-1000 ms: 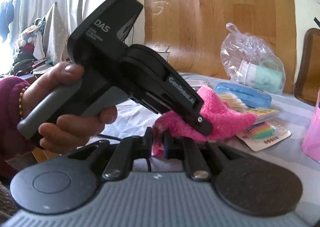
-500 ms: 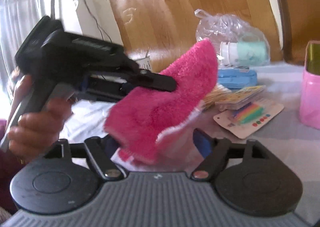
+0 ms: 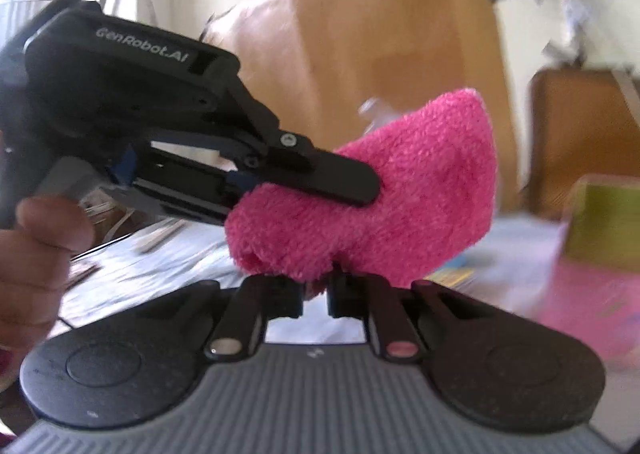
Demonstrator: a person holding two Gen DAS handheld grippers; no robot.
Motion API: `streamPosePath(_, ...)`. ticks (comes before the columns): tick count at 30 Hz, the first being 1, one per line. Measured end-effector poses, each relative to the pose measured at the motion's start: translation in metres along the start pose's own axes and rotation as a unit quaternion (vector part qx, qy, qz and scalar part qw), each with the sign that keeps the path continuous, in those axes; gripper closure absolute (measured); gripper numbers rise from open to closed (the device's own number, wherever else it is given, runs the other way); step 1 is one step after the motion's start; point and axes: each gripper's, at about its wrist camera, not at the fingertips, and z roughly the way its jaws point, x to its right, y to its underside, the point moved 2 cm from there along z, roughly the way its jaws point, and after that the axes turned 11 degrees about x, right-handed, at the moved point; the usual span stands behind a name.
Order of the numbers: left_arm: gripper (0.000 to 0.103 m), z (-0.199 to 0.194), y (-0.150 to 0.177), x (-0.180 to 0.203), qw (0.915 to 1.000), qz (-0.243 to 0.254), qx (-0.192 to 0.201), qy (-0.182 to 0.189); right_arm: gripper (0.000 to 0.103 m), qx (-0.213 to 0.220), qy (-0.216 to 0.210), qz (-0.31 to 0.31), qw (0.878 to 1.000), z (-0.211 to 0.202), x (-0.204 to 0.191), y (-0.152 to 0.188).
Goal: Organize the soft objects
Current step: 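Lift the pink towel with the right gripper while the left gripper grasps it, then lower the pink towel into the pink tin and open the left gripper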
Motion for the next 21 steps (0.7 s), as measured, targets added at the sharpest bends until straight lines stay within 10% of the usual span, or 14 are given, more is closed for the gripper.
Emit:
streamPosePath(11,0.085,0.097,-0.018,0.079,0.9942,0.084,-0.015,0.066,0.09,0.048,0.18,-0.072,0.98,-0.038,0.086,-0.028)
streamPosePath(16,0.07,0.147,-0.01,0.092,0.9925,0.121,-0.019,-0.002,0.086,-0.006,0.265,-0.041,0.963,-0.037,0.152,-0.027)
streamPosePath(21,0.069,0.164,0.003,0.077,0.992,0.11,-0.04,-0.046,0.055,-0.044,0.357,0.013,0.933,-0.051,0.206,-0.015)
